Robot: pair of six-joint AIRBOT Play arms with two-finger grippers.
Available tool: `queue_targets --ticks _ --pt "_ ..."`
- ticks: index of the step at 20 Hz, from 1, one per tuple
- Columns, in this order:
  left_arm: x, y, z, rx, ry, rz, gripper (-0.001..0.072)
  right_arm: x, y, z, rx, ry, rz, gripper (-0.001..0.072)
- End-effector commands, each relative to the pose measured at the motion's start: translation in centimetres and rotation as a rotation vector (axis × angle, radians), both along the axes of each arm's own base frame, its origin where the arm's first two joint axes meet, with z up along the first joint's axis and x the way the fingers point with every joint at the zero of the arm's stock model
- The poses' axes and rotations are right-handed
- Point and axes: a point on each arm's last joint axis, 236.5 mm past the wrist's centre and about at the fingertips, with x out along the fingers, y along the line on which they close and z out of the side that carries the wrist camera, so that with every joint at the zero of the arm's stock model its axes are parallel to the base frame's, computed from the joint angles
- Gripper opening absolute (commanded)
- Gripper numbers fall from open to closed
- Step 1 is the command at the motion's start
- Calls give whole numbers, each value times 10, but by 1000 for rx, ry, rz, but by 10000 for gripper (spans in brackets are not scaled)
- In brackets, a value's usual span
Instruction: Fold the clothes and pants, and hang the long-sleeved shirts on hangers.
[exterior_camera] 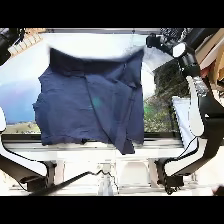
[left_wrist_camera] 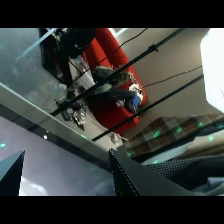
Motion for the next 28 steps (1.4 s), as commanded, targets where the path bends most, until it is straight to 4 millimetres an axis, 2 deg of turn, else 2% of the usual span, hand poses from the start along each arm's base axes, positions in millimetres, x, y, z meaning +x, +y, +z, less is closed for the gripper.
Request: queue_targets --ticks 1,2,3,4,5,6,7,8,11,13,15,19,24,26,28 --pt "-21 18 -23 229 140 -79 562 -56 1 -51 110 330 162 497" --pt "-43 37 -47 317 302 -70 562 -95 10 -57 126 452 286 478" --pt "-71 60 -76 394 488 -47 558 -136 22 -63 154 585 401 405" --pt "-112 84 -108 471 710 -35 454 -180 34 -68 189 722 507 378" --pt "-155 99 -134 546 916 -58 391 -224 49 -72 227 849 595 378" --pt "-187 108 -150 584 1052 -81 391 -256 60 -79 249 921 628 379" --pt "-211 107 -158 590 1133 -103 391 -287 71 -89 265 971 633 380" --pt "-229 98 -163 569 1168 -130 391 -317 79 -99 288 1018 626 381" --pt "-268 60 -171 531 1127 -206 393 -418 113 -124 426 1165 652 402" --pt "-291 48 -181 528 1110 -200 402 -459 133 -147 465 1224 646 402" --pt "-312 39 -190 535 1121 -218 406 -478 150 -164 455 1246 659 402" --pt "-337 28 -203 512 1167 -249 406 -487 163 -185 384 1276 664 399" --pt "-337 22 -205 492 1163 -264 405 -444 171 -203 380 1124 530 392" --pt "-337 22 -205 492 1162 -263 406 -441 173 -196 386 1119 549 388" --pt "-334 24 -205 496 1152 -253 405 -439 176 -183 383 1115 601 309"
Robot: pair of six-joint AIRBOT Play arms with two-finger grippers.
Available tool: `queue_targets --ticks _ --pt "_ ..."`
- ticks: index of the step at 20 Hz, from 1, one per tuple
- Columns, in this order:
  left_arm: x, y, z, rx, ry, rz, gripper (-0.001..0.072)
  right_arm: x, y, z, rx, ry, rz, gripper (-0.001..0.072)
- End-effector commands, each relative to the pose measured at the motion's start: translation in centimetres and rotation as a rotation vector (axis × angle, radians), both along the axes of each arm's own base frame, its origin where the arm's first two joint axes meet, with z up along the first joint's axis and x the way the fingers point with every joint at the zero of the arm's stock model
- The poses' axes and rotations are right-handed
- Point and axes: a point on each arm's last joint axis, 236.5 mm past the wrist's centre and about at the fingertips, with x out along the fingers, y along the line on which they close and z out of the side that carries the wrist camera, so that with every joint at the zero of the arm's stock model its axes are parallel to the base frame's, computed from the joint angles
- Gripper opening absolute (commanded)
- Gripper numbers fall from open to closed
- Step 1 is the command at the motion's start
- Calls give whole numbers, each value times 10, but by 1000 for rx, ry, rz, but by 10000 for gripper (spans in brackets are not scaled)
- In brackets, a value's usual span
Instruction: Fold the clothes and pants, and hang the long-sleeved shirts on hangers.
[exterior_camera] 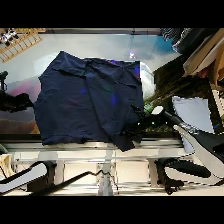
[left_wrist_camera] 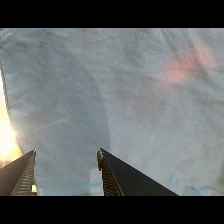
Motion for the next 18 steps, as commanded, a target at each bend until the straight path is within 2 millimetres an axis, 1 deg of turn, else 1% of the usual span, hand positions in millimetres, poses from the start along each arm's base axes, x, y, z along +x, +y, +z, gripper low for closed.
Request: queue_targets --ticks 1,2,3,5,6,7,9,11,13,15,16,18 --pt "3 0 0 2 -15 4 405 12 6 14 24 -35 16 259" --pt "3 1 0 3 -17 4 406 17 8 20 32 -43 19 252" --pt "3 1 0 3 -17 5 405 18 9 24 34 -34 17 212" --pt "3 1 0 3 -17 4 406 11 9 30 39 7 38 205" --pt "3 1 0 3 -17 4 405 4 5 30 30 21 69 156" --pt "3 1 0 3 -17 5 405 -2 1 28 16 32 93 20" --pt "3 1 0 3 -17 4 405 -5 -4 24 -11 31 112 17" --pt "3 1 0 3 -17 4 405 -1 -6 21 -24 12 106 15" --pt "3 1 0 3 -16 4 405 -1 -9 26 -30 6 138 15" --pt "3 1 0 3 -16 4 406 5 -18 45 -29 -24 156 15" --pt "3 1 0 3 -15 4 405 15 -26 59 -27 -66 142 15" --pt "1 2 -1 9 -9 2 406 44 -56 84 -77 -160 50 15"
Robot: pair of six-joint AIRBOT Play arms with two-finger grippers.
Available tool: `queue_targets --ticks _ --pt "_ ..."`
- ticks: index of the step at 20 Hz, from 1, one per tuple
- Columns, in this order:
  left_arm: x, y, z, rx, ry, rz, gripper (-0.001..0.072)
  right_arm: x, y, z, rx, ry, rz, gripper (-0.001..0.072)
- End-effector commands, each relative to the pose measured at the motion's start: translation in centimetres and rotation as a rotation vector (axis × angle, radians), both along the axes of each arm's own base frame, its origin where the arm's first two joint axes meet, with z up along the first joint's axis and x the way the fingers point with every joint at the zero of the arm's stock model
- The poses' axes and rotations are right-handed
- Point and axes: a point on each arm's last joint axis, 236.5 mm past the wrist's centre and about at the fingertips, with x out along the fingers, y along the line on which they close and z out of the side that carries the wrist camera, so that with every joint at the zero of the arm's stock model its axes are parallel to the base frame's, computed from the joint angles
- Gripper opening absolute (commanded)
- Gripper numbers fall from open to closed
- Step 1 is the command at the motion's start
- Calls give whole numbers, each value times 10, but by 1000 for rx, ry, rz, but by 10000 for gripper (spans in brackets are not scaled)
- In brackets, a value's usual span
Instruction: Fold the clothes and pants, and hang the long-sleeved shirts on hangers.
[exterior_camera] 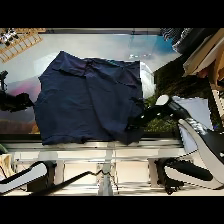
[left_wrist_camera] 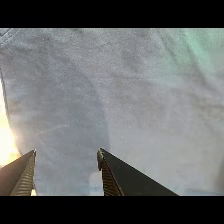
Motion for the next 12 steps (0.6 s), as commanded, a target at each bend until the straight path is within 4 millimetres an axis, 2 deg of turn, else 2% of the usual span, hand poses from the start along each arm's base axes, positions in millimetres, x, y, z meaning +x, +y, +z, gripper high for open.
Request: queue_targets --ticks 1,2,3,5,6,7,8,10,12 --pt "-4 4 -2 19 17 -5 433 34 -51 34 -80 -122 -110 15" --pt "-8 7 -5 33 30 -8 535 47 -74 39 -117 -157 -172 16" --pt "-12 9 -9 39 47 -9 604 53 -91 38 -140 -157 -228 17" --pt "-24 3 -23 20 89 -11 612 54 -109 24 -172 -119 -271 18" --pt "-33 -2 -32 2 117 -11 624 55 -112 16 -185 -108 -279 88" --pt "-41 -8 -40 -20 143 -10 629 58 -114 8 -190 -103 -292 260" --pt "-49 -15 -48 -48 169 -7 646 61 -114 3 -193 -98 -300 342" --pt "-66 -30 -63 -100 219 -8 657 64 -116 -5 -196 -91 -302 341" --pt "-81 -54 -69 -199 254 -35 657 64 -116 -9 -196 -84 -293 341"
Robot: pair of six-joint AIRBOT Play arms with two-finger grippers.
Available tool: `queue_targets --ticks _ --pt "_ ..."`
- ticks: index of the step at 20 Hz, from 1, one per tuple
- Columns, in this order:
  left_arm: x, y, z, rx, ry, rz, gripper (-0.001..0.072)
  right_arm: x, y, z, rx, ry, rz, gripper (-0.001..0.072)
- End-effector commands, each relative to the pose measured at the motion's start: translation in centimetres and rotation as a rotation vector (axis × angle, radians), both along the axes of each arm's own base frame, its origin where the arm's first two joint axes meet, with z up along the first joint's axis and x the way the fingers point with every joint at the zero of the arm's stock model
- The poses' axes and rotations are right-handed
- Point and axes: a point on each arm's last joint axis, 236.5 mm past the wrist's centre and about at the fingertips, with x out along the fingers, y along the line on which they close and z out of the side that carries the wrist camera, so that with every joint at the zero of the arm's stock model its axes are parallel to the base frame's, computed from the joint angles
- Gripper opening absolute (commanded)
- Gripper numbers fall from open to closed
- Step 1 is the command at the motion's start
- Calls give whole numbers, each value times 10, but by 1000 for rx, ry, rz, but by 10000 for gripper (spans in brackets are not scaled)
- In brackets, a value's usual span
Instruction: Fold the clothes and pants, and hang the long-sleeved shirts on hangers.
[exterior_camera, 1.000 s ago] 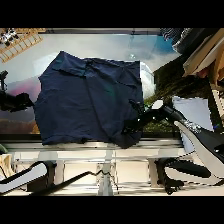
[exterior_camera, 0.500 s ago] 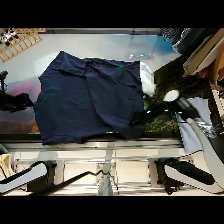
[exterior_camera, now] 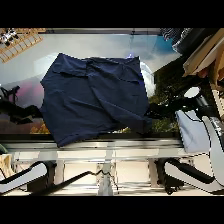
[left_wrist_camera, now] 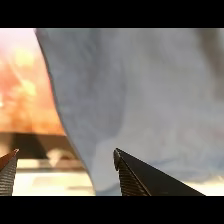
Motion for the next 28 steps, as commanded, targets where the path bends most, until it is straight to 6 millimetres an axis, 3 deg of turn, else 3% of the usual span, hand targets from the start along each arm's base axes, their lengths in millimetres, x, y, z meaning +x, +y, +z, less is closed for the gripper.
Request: queue_targets --ticks 1,5,16,18,20,21,22,24,28 --pt "-27 -39 -14 -157 68 -15 657 5 -7 -12 -17 7 -10 341" --pt "-41 -51 -23 -201 105 -4 657 10 -8 -21 -19 12 -20 341" --pt "-28 -43 -54 -120 27 90 632 19 -1 -17 17 -39 -17 340" --pt "-21 -44 -58 -104 10 90 469 23 -2 -17 13 -52 -28 340" --pt "-19 -49 -66 -99 28 102 461 24 -2 -17 13 -53 -28 340" --pt "-18 -52 -71 -97 37 96 287 23 -2 -17 13 -52 -28 340" --pt "-16 -54 -74 -92 34 86 15 23 -2 -17 14 -51 -27 339" --pt "0 -49 -74 -67 -28 101 7 22 -2 -18 11 -49 -24 340" --pt "38 -39 -52 -49 -131 115 7 17 0 -24 25 -10 -13 361"
